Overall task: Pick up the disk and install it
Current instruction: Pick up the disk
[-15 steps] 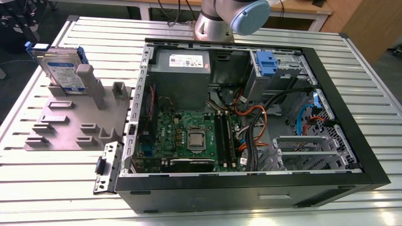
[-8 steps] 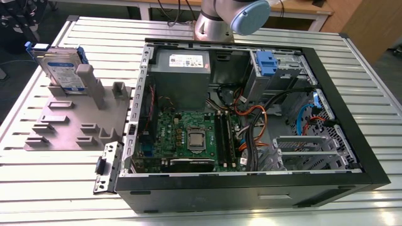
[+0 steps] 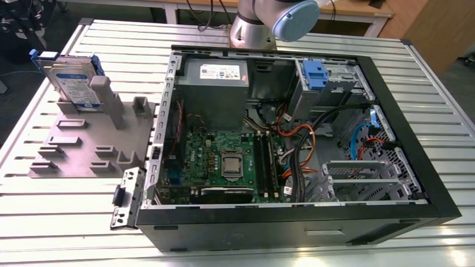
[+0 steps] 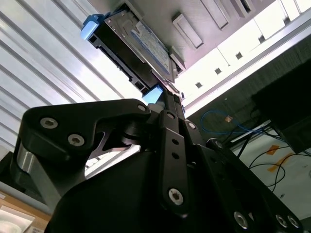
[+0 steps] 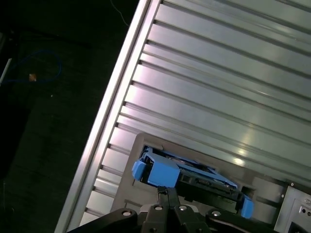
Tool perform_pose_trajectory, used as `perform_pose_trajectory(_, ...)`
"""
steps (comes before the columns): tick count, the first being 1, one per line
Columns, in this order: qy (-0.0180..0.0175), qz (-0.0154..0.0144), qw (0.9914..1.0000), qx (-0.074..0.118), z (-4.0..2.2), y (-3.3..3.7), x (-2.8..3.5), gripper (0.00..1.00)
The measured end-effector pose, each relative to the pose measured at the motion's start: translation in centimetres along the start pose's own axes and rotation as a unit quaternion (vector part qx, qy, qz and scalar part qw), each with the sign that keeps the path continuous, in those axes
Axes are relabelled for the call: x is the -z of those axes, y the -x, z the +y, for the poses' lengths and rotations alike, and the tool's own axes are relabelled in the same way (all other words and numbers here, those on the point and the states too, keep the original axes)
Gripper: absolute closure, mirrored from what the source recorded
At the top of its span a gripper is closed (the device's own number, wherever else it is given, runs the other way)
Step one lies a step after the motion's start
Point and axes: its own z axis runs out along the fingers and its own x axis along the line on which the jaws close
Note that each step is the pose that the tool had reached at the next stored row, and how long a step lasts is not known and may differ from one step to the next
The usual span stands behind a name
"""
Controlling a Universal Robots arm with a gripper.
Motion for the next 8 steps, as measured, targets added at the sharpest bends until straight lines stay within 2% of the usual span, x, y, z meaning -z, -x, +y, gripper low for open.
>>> perform_pose_trajectory(8,0.0003,0.0011,0.99971,0.024,0.0,0.0,0.0,0.89)
